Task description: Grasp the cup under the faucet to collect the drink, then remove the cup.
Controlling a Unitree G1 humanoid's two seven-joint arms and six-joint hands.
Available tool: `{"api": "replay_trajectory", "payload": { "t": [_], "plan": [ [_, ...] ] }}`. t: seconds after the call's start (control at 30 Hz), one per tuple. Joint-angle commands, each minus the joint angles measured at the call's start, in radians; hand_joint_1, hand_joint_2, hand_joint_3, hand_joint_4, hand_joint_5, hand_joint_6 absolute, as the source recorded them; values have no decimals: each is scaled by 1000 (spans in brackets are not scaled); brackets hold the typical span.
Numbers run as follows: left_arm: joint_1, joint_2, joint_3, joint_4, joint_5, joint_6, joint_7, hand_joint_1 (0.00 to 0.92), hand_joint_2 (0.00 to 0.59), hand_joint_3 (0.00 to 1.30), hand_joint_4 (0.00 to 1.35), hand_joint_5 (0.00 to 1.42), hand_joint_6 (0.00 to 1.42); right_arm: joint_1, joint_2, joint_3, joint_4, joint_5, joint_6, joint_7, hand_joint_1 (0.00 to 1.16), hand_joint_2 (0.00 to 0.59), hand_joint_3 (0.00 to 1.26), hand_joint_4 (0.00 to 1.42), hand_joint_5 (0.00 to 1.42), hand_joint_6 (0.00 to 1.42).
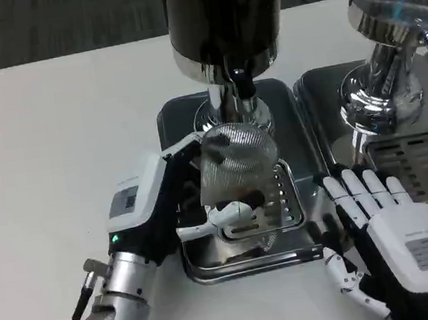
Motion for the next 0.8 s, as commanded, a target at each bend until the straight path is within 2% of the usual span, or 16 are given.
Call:
{"api": "replay_trajectory", "payload": {
  "t": [0.03, 0.33, 0.43, 0.47, 0.5, 0.63, 0.7, 0.8],
  "plan": [
    [-44, -10, -31, 44, 23, 30, 19, 430, 187, 439, 502, 714, 659, 19, 6, -8, -18, -8, 12, -22, 7, 526, 64, 0, 0, 0],
    [-43, 4, -72, 86, 27, 75, -10, 400, 181, 396, 459, 681, 650, 14, 14, -2, -17, -10, 12, -21, 7, 526, 64, 0, 0, 0],
    [-35, 12, -75, 87, 20, 71, -14, 342, 155, 351, 405, 637, 612, 13, 14, 1, -14, -9, 11, -19, 7, 526, 64, 0, 0, 0],
    [-32, 16, -77, 85, 18, 66, -13, 284, 120, 311, 356, 583, 524, 10, 14, 3, -12, -9, 9, -18, 7, 526, 64, 0, 0, 0],
    [-29, 20, -78, 82, 18, 60, -10, 239, 112, 275, 314, 548, 474, 7, 15, 4, -11, -10, 9, -15, 7, 526, 64, 0, 0, 0],
    [-13, 42, -69, 58, 2, 28, -14, 115, 87, 115, 165, 420, 373, 2, 13, 7, -6, -7, 6, -16, 7, 526, 64, 0, 0, 0],
    [5, 63, -56, 31, -10, 7, -17, 10, 55, 55, 24, 301, 209, -6, 12, 7, 2, -3, 2, -14, 7, 526, 64, 0, 0, 0],
    [44, 98, -23, -15, -54, -37, -35, 0, 35, 39, 0, 211, 94, -20, 9, 10, 15, 1, -4, -12, 7, 526, 64, 0, 0, 0]
  ]
}}
